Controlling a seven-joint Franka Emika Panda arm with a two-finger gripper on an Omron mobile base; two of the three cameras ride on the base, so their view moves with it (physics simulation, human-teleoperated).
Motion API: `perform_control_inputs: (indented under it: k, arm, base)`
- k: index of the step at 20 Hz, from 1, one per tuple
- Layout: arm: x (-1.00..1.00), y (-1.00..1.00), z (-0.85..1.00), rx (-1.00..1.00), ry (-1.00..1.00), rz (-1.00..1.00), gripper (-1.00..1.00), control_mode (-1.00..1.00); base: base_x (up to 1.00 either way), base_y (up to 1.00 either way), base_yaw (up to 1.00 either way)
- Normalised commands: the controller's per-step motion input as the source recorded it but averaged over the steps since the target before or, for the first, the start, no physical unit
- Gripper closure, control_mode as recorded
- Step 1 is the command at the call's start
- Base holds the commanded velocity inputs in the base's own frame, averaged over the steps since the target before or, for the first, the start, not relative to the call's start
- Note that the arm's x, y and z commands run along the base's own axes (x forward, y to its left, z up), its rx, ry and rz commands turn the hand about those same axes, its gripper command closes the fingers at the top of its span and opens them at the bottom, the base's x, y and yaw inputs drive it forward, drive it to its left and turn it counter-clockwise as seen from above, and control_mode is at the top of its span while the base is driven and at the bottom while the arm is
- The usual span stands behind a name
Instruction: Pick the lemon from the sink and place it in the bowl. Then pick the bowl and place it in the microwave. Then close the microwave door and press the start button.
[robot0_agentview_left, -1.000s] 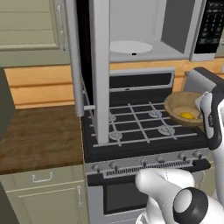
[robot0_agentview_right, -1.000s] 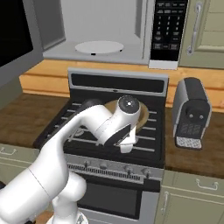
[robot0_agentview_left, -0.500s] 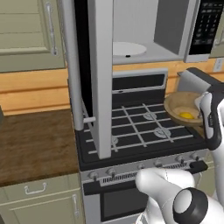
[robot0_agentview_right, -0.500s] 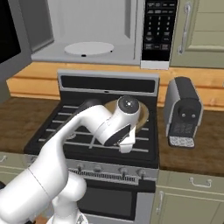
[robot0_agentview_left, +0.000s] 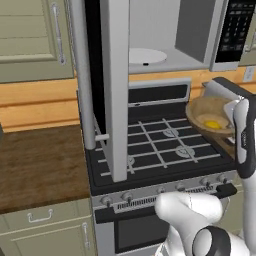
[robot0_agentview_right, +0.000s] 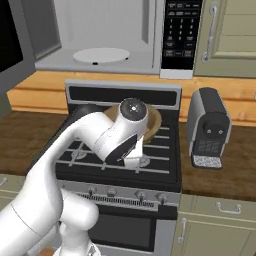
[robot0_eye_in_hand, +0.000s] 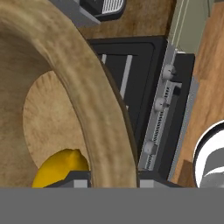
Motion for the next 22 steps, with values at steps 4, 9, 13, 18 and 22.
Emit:
perform_control_inputs:
  k: [4, 9, 13, 18, 22]
  arm:
    - [-0.09, 0.58, 1.0, 0.02, 0.0, 0.0, 1.0, -1.0]
    - [0.02, 0.11, 0.75, 0.09, 0.0, 0.01, 1.0, -1.0]
    - [0.16, 0.59, 0.85, 0.02, -0.01, 0.0, 1.0, -1.0]
    - [0.42, 0.6, 0.53, 0.0, -0.04, 0.0, 1.0, -1.0]
    - [0.68, 0.12, 0.34, 0.01, -0.04, 0.0, 1.0, -1.0]
  base:
    - [0.0, 0.0, 0.0]
    - [0.0, 0.0, 0.0]
    - [0.0, 0.0, 0.0]
    - [0.0, 0.0, 0.0]
    - [0.0, 0.0, 0.0]
